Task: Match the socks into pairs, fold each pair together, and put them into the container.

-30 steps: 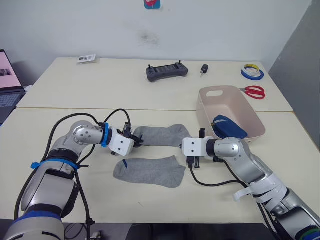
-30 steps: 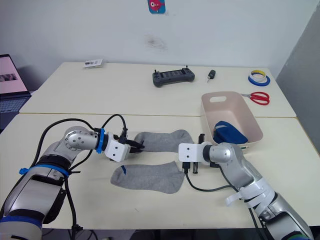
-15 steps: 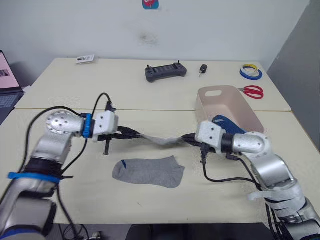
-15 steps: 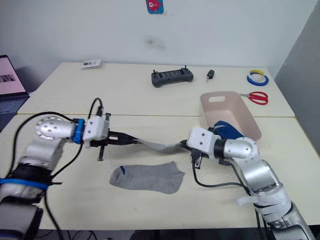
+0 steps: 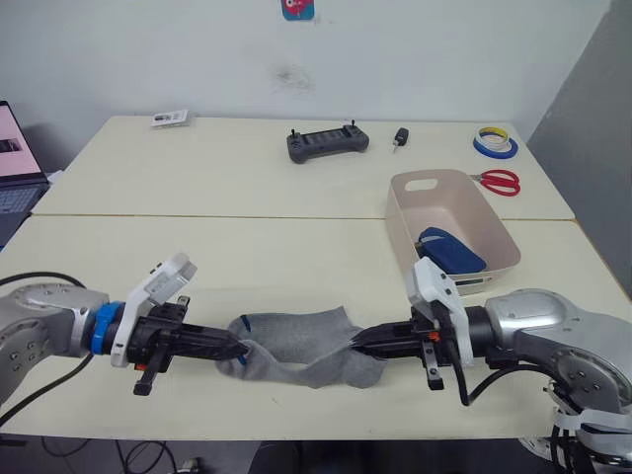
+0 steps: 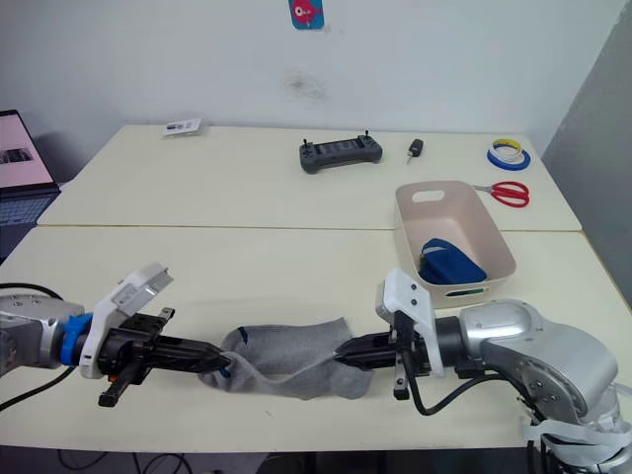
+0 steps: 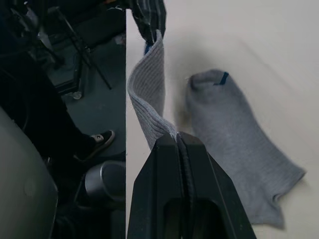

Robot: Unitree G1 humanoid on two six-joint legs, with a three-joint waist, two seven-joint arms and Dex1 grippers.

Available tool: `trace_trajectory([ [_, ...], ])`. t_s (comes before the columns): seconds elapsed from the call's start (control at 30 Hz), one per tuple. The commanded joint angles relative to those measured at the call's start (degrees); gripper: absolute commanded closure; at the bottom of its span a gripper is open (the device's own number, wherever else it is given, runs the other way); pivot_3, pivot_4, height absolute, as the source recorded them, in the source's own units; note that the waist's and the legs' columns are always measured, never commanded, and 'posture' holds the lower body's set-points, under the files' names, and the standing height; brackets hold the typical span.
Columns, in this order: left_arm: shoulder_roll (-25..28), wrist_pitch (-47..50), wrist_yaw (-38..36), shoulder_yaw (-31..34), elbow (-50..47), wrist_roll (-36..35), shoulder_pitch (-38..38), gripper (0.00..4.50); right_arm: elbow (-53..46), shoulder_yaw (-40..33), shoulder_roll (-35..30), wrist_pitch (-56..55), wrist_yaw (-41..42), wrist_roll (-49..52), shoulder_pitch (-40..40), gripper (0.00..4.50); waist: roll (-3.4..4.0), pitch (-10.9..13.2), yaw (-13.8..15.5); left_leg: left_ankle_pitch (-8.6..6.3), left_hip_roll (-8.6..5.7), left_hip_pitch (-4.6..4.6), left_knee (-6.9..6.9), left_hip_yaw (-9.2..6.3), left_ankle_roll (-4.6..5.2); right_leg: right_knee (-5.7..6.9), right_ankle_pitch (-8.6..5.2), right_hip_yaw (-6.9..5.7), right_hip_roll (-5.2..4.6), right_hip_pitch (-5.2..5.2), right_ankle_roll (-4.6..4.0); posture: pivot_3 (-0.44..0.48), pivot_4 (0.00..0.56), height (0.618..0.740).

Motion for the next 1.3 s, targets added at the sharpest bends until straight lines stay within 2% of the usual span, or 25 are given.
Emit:
trace_trajectory([
  [0.03,-3.4,1.4,5.2,-1.2,3.8,2.7,-1.6,4.49,4.2,2.3,2.3,1.3,-6.1,-1.3,-1.3,4.50,0.00,0.0,0.0,0.00,0.00,0.01,-0.01,0.03,0.00,0.00,0.00,0.03,0.00,-0.01,0.00,0.000,0.150,0.740],
  [0.2,-9.1,0.6,8.9,-7.5,9.4,9.5,-7.4,4.49,10.9,9.7,4.6,-2.3,-10.1,-6.5,-3.2,4.50,0.00,0.0,0.1,0.00,-0.02,-0.07,-0.01,0.05,0.00,-0.03,0.00,0.06,0.02,-0.08,-0.01,0.000,0.150,0.740],
  [0.33,-10.5,-0.1,9.5,-10.1,13.2,14.1,-10.0,4.49,15.7,13.3,6.2,-6.5,-12.5,-11.1,-4.2,4.50,0.00,0.0,0.0,0.00,-0.01,-0.10,-0.01,0.05,0.00,-0.02,0.01,0.07,0.03,-0.14,-0.01,0.000,0.150,0.740],
  [0.63,-13.4,-2.0,9.6,-12.3,15.8,19.7,-13.6,4.49,18.4,14.7,7.0,-9.9,-13.1,-14.2,-4.6,4.50,-0.01,0.0,0.1,0.00,-0.01,-0.11,-0.01,0.07,0.00,-0.01,0.01,0.09,0.02,-0.15,-0.01,0.000,0.150,0.740],
  [0.73,-13.9,-2.4,9.0,-12.2,15.6,20.5,-14.4,4.49,17.3,13.0,7.0,-10.6,-13.1,-14.3,-4.1,4.50,-0.01,0.0,0.2,0.00,-0.01,-0.11,-0.01,0.07,0.00,-0.01,0.01,0.09,0.02,-0.16,-0.01,0.000,0.150,0.740],
  [0.83,-14.0,-2.5,8.6,-11.8,15.3,20.9,-14.6,4.50,16.0,10.3,6.3,-11.7,-13.6,-14.4,-3.0,3.80,-0.01,0.0,0.2,0.00,-0.01,-0.11,-0.02,0.07,0.00,-0.01,0.01,0.09,0.02,-0.16,-0.01,0.000,0.150,0.740],
  [1.0,-13.8,-2.8,8.3,-11.7,13.8,21.2,-13.9,4.50,11.1,4.0,5.8,-7.8,-15.7,-11.0,1.9,2.06,-0.01,0.0,0.6,0.00,-0.01,-0.13,-0.02,0.06,0.00,-0.02,0.01,0.09,0.01,-0.15,-0.01,0.000,0.150,0.740],
  [1.3,-14.2,-3.1,7.8,-12.3,14.0,22.2,-14.4,4.50,11.0,4.7,10.1,-7.0,-20.8,-11.3,7.4,2.06,-0.01,0.0,0.5,0.00,-0.01,-0.10,-0.04,0.08,0.00,-0.01,0.01,0.12,0.03,-0.15,-0.01,0.000,0.150,0.740],
])
